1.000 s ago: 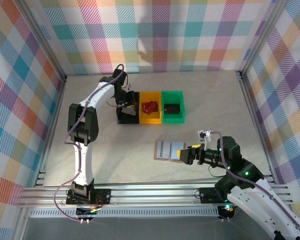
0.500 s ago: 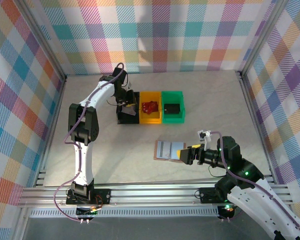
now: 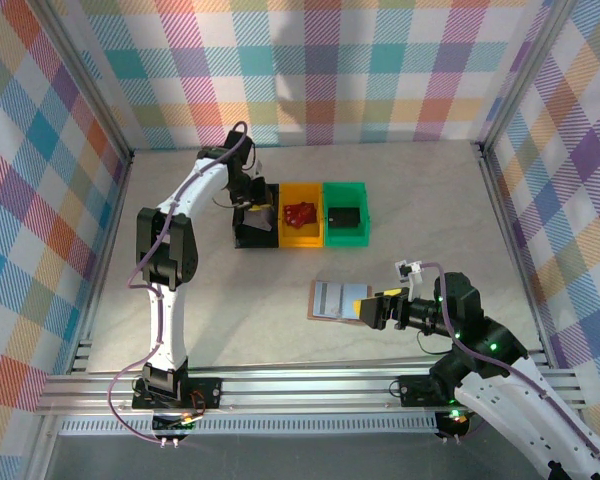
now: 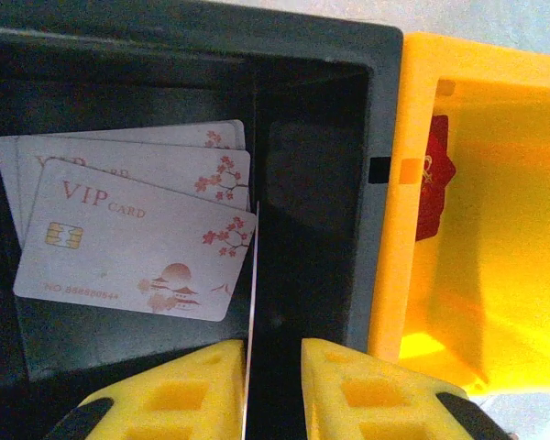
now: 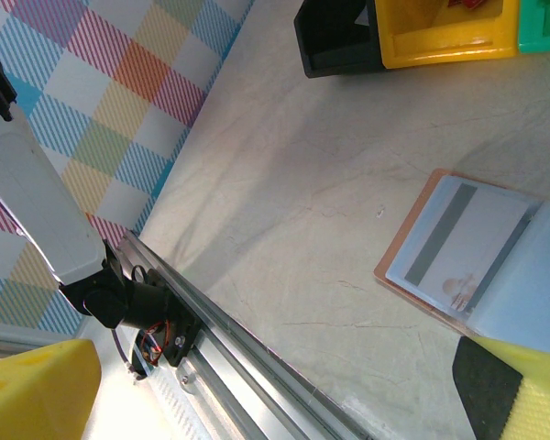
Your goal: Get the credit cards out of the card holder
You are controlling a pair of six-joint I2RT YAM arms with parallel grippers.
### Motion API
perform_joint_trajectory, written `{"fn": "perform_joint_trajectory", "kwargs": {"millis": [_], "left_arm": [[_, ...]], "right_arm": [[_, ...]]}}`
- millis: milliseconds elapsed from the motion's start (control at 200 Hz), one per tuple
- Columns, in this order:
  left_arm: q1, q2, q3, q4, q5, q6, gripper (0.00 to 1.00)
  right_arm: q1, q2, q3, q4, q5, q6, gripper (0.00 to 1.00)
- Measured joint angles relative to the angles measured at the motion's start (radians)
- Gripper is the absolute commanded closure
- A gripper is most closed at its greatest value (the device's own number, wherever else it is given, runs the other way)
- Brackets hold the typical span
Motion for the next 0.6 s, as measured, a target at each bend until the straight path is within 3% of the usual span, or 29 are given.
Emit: {"fn": "perform_joint_trajectory", "kwargs": {"millis": [600], "left_arm": [[0.000, -0.004, 0.162, -0.106, -0.064, 0.032, 0.73]], "right_arm": [[0.000, 0.000, 0.000, 0.000, 0.000, 0.000, 0.01]]}}
